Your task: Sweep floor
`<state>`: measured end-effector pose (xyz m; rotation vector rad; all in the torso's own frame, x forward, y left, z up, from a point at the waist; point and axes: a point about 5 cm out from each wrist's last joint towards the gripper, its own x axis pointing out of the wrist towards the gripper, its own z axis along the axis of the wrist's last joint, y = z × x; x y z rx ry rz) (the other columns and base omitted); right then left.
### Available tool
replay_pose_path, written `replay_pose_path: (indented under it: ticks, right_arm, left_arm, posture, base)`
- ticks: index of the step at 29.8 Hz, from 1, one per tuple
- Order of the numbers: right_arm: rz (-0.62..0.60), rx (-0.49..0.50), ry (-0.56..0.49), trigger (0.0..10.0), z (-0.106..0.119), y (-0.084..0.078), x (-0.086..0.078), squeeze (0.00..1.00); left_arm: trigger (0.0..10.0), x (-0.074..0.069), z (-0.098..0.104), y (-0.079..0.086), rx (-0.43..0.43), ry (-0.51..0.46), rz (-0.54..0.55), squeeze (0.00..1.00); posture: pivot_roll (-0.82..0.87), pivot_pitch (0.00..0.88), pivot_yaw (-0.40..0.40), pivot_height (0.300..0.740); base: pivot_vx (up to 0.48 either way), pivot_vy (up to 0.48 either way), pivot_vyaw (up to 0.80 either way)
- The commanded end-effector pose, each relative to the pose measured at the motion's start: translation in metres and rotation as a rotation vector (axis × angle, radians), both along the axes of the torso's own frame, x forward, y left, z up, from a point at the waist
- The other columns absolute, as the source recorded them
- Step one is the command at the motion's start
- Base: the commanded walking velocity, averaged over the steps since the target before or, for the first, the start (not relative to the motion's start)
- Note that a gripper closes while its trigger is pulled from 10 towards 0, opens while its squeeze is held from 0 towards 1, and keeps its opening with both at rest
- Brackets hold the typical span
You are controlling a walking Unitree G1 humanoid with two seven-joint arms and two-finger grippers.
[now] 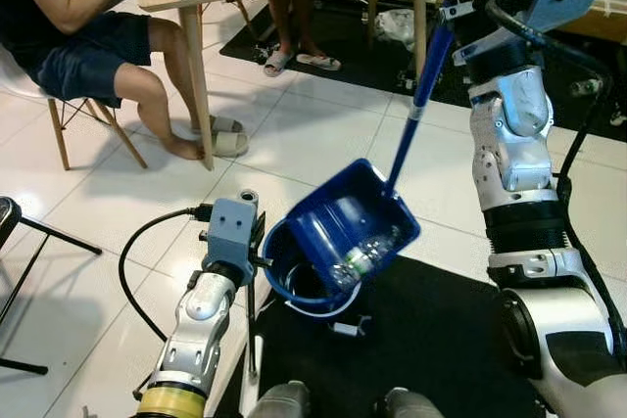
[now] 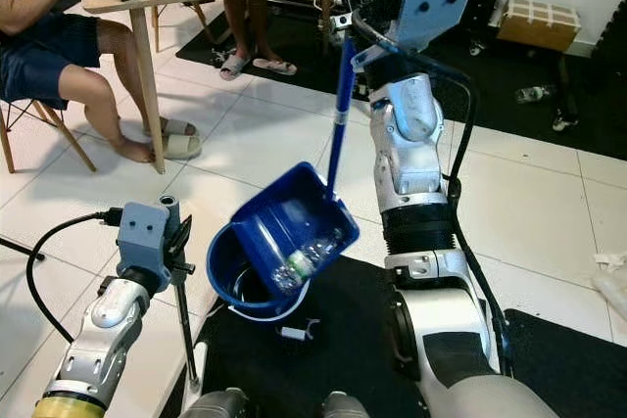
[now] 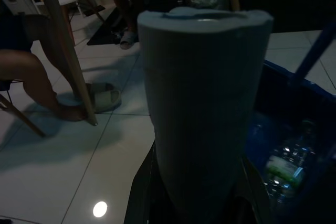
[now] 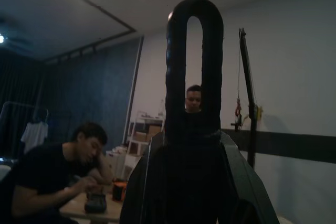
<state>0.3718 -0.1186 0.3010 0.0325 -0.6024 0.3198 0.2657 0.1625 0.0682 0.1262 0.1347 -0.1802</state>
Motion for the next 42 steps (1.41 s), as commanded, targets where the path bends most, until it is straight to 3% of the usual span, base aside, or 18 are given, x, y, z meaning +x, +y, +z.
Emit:
replay_pose_path:
  ticks: [1,17,28,33,42]
  right_arm:
    - [0.02,-0.004,-0.063,10.0,0.013,0.007,-0.002,0.0]
    - [0.132,-0.002,-0.203,10.0,0.043,0.053,-0.004,0.0]
    - [0.171,0.011,-0.255,10.0,0.051,0.069,-0.008,0.0]
    - [0.167,-0.068,-0.313,10.0,0.049,0.082,-0.013,0.0]
    - [0.131,-0.152,-0.359,10.0,0.047,0.085,-0.013,0.0]
  left_arm:
    - [10.0,0.001,0.003,0.0,0.015,-0.019,-0.006,0.0]
    - [10.0,-0.003,0.002,0.002,0.016,-0.018,0.01,0.0]
    - [10.0,-0.004,0.002,0.001,0.013,-0.019,0.011,0.0]
    - [10.0,-0.005,0.001,-0.002,0.007,-0.018,0.011,0.0]
    - [10.0,-0.005,0.001,-0.003,0.003,-0.017,0.007,0.0]
  posture:
    - [0.06,0.028,0.028,0.74]
    - [0.09,0.035,0.011,0.74]
    - [0.1,0.036,0.007,0.74]
    - [0.1,0.04,0.003,0.74]
    - [0.09,0.039,0.005,0.74]
  base:
    - [0.0,0.0,0.0]
    - [0.0,0.0,0.0]
    - [0.0,0.0,0.0]
    - [0.0,0.0,0.0]
    - [0.0,0.0,0.0]
